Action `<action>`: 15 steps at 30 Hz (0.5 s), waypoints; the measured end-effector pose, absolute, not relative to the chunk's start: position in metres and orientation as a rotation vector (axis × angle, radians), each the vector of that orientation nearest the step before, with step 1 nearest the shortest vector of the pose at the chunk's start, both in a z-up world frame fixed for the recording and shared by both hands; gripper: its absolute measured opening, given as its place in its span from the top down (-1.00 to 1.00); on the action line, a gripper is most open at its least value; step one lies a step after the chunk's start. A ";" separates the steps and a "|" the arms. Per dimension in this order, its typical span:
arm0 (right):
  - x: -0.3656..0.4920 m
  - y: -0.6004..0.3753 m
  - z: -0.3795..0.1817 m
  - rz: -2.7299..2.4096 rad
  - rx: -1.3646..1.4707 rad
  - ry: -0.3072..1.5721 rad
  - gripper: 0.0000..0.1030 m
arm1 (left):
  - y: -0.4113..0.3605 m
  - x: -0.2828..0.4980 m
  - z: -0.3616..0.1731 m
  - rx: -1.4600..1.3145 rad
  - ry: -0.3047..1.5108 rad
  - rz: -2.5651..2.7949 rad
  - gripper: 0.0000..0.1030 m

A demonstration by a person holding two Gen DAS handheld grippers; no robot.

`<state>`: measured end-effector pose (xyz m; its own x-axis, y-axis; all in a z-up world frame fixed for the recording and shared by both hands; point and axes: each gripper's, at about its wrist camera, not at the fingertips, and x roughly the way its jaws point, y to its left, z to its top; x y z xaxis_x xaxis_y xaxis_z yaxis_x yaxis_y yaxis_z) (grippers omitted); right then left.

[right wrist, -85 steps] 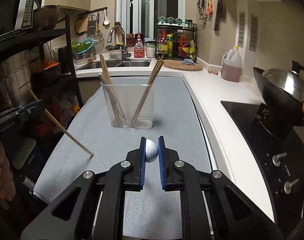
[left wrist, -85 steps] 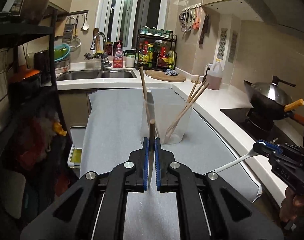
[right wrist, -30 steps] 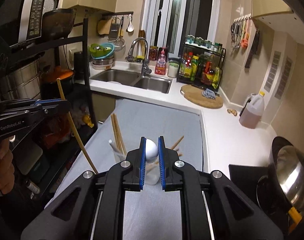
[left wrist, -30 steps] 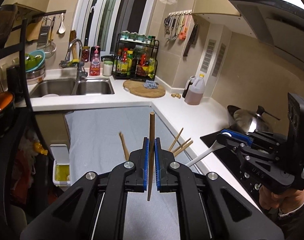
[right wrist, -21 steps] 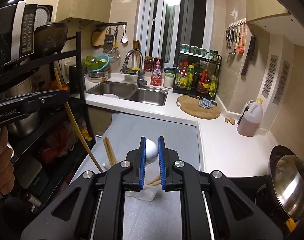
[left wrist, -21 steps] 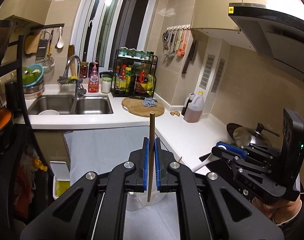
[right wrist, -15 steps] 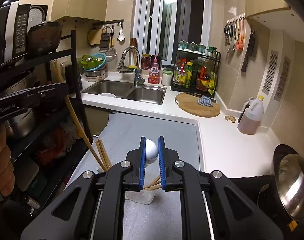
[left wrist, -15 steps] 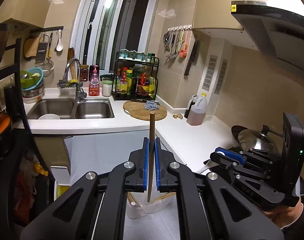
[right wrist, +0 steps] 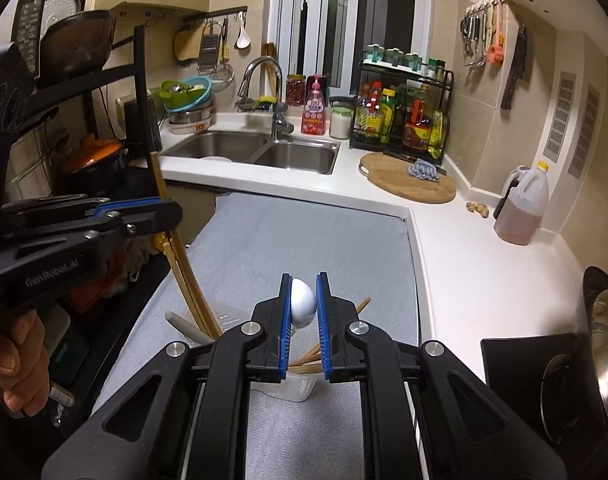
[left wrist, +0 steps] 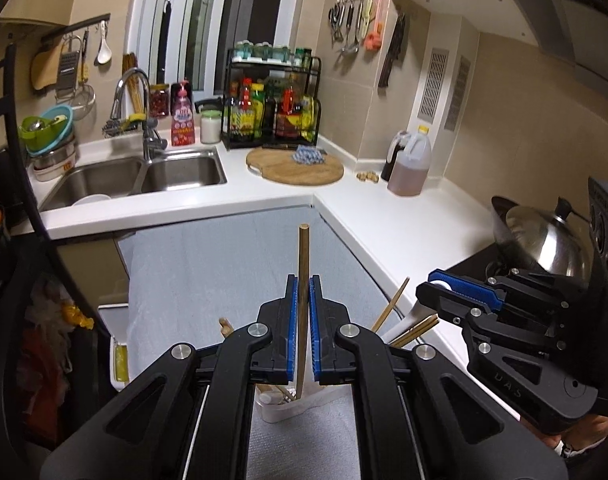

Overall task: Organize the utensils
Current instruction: 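Lower the spoon and chopstick into the container and open both tools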

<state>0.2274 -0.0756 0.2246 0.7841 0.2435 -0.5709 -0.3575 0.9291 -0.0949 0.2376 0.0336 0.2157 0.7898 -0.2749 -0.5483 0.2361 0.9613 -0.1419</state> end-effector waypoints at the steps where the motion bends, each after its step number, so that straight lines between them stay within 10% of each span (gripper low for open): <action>1: 0.229 -0.075 0.222 0.327 -0.204 0.590 0.77 | 0.031 0.240 0.211 -0.058 0.611 -0.275 0.89; 15: 0.246 -0.066 0.183 0.350 -0.207 0.663 0.75 | 0.023 0.257 0.166 -0.043 0.728 -0.260 0.89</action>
